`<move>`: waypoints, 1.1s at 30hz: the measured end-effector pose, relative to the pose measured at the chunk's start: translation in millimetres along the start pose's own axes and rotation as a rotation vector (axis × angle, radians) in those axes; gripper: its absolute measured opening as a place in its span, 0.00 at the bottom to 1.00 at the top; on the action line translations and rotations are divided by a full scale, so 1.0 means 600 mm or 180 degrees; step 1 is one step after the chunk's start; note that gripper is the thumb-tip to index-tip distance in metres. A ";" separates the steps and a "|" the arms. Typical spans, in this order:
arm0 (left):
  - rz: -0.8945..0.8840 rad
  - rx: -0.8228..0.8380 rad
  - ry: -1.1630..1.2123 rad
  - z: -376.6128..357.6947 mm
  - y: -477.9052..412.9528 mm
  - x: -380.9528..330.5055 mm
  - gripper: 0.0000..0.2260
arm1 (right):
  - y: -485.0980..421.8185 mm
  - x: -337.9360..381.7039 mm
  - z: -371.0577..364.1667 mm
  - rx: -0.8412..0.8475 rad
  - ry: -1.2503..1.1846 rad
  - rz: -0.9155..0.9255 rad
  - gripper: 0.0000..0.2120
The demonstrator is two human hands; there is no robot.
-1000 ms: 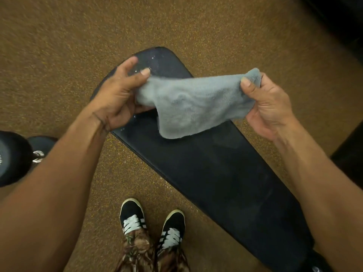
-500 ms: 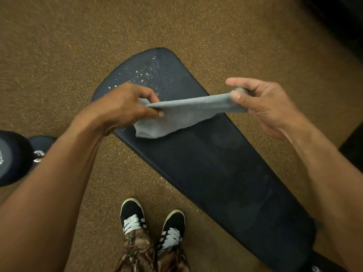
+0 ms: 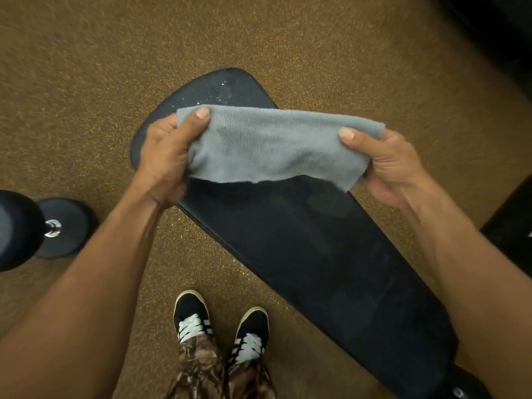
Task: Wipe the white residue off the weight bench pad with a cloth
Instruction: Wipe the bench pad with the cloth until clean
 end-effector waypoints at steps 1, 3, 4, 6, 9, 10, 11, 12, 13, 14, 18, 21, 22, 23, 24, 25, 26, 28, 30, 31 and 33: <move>0.0112 -0.0083 0.0141 -0.010 0.000 0.006 0.08 | 0.000 -0.007 -0.009 -0.0172 -0.0213 -0.0065 0.17; 0.0257 -0.0479 -0.0092 -0.023 0.002 0.013 0.07 | 0.002 -0.021 -0.021 -0.0579 -0.0344 -0.0226 0.14; 0.0171 -0.0634 -0.0487 -0.023 0.003 0.015 0.08 | 0.005 -0.025 -0.025 -0.0772 -0.0282 -0.0279 0.11; -0.0067 -0.0826 -0.1110 -0.022 0.001 0.025 0.14 | 0.011 -0.030 -0.040 -0.0915 -0.0099 -0.0275 0.10; -0.0138 -0.0976 -0.1285 -0.046 0.018 0.027 0.20 | 0.017 -0.036 -0.075 -0.0867 -0.0151 -0.0199 0.15; -0.0152 -0.0965 -0.1324 -0.061 0.028 0.024 0.21 | 0.021 -0.036 -0.089 -0.0849 -0.0148 -0.0198 0.16; -0.0176 -0.0872 -0.1377 -0.079 0.041 0.018 0.23 | 0.023 -0.039 -0.102 -0.0819 -0.0152 -0.0195 0.17; -0.0189 -0.0690 -0.1494 -0.100 0.055 0.011 0.25 | 0.028 -0.040 -0.115 -0.0730 -0.0204 -0.0187 0.18; -0.0185 -0.0412 -0.1724 -0.121 0.068 0.006 0.29 | 0.032 -0.042 -0.127 -0.0593 -0.0267 -0.0169 0.18; -0.0157 -0.0070 -0.2030 -0.142 0.083 0.002 0.35 | 0.035 -0.044 -0.139 -0.0420 -0.0285 -0.0133 0.19; -0.0002 0.0693 -0.2498 -0.172 0.114 0.005 0.40 | 0.034 -0.052 -0.161 0.0032 -0.0184 -0.0096 0.31; 0.0069 0.0597 -0.2158 -0.145 0.100 0.006 0.34 | 0.023 -0.058 -0.155 -0.0033 -0.0479 -0.0336 0.16; 0.0158 0.0444 -0.1967 -0.131 0.091 0.011 0.34 | 0.021 -0.059 -0.153 -0.0055 -0.0560 -0.0414 0.12; 0.0197 0.0270 -0.1833 -0.119 0.083 0.015 0.31 | 0.019 -0.061 -0.151 -0.0106 -0.0631 -0.0494 0.11; 0.0081 0.0110 -0.1842 -0.108 0.075 0.016 0.25 | 0.018 -0.062 -0.151 -0.0151 -0.0692 -0.0563 0.12; -0.0101 0.0033 -0.2006 -0.098 0.067 0.016 0.18 | 0.016 -0.063 -0.150 -0.0219 -0.0741 -0.0645 0.14; -0.0256 0.0054 -0.2219 -0.088 0.059 0.014 0.16 | 0.014 -0.062 -0.149 -0.0260 -0.0772 -0.0722 0.15; -0.0342 0.0298 -0.2538 -0.066 0.036 0.009 0.22 | 0.016 -0.058 -0.149 -0.0170 -0.0841 -0.0784 0.18; -0.0076 0.0610 -0.2433 -0.048 0.011 0.003 0.19 | 0.020 -0.056 -0.147 -0.0020 -0.0906 -0.0791 0.21; 0.0080 0.0744 -0.2232 -0.042 -0.001 -0.001 0.17 | 0.021 -0.055 -0.146 0.0035 -0.0911 -0.0787 0.21; 0.0313 0.0879 -0.1891 -0.037 -0.022 -0.004 0.13 | 0.021 -0.056 -0.144 0.0101 -0.0942 -0.0772 0.20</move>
Point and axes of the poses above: each hand's wrist, its own y-axis away from the middle knuckle, its own z-axis out of the back of the hand, x = y × z, the point moved 2 cm from there along -y, towards the middle knuckle, and after that the axes turned 3 degrees about y, right-handed, at the moved point
